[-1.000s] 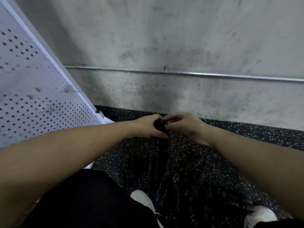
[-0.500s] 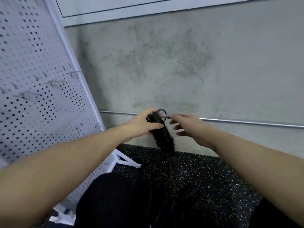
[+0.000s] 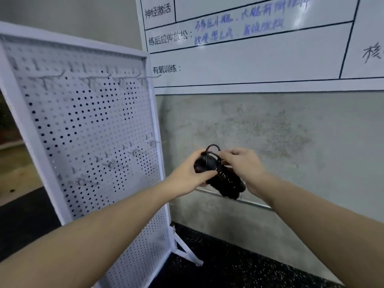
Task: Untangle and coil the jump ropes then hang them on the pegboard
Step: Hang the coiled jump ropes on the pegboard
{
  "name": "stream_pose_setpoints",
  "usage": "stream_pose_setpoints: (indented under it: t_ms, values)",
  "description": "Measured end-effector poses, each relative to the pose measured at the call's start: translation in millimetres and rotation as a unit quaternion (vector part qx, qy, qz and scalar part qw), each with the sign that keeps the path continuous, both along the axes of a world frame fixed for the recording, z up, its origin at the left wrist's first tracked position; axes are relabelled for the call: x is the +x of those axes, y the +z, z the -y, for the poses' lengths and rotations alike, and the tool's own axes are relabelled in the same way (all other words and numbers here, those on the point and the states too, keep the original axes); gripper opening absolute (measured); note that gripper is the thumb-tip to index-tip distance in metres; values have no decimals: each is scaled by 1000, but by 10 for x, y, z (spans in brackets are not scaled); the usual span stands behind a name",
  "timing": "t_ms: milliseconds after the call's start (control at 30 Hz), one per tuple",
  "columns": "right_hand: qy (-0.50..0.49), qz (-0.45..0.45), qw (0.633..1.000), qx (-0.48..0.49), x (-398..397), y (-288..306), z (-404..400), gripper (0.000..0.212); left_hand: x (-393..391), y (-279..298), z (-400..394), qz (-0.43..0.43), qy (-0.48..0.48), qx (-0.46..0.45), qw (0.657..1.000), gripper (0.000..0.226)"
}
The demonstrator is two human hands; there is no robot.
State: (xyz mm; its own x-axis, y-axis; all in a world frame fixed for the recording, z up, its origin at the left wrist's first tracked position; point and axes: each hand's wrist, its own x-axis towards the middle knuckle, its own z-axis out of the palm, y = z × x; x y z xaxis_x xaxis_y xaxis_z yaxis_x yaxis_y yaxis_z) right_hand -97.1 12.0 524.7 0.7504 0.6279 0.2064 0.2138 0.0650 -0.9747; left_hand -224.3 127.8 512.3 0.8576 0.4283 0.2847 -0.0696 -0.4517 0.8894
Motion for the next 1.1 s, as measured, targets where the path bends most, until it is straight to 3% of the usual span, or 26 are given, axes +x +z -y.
stream_pose_setpoints:
  t_ms: [233, 400, 767, 1000, 1100]
  values:
    - [34, 150, 987, 47, -43, 578, -673, 18, 47, 492, -591, 134, 81, -25, 987, 47]
    - [64, 284, 957, 6, 110, 853, -1159, 30, 220, 860, -1042, 186, 133, -35, 973, 46]
    - [31, 316, 948, 11, 396, 1519, -2093, 32, 553, 1445, -1739, 224, 178, -79, 955, 50]
    - [47, 306, 951, -24, 405, 1586, -2333, 34, 578, 1477, -1926, 209, 205, -85, 953, 50]
    - [71, 297, 951, -51, 345, 1495, -2312, 37, 555, 1331, -1926, 196, 230, -94, 949, 63]
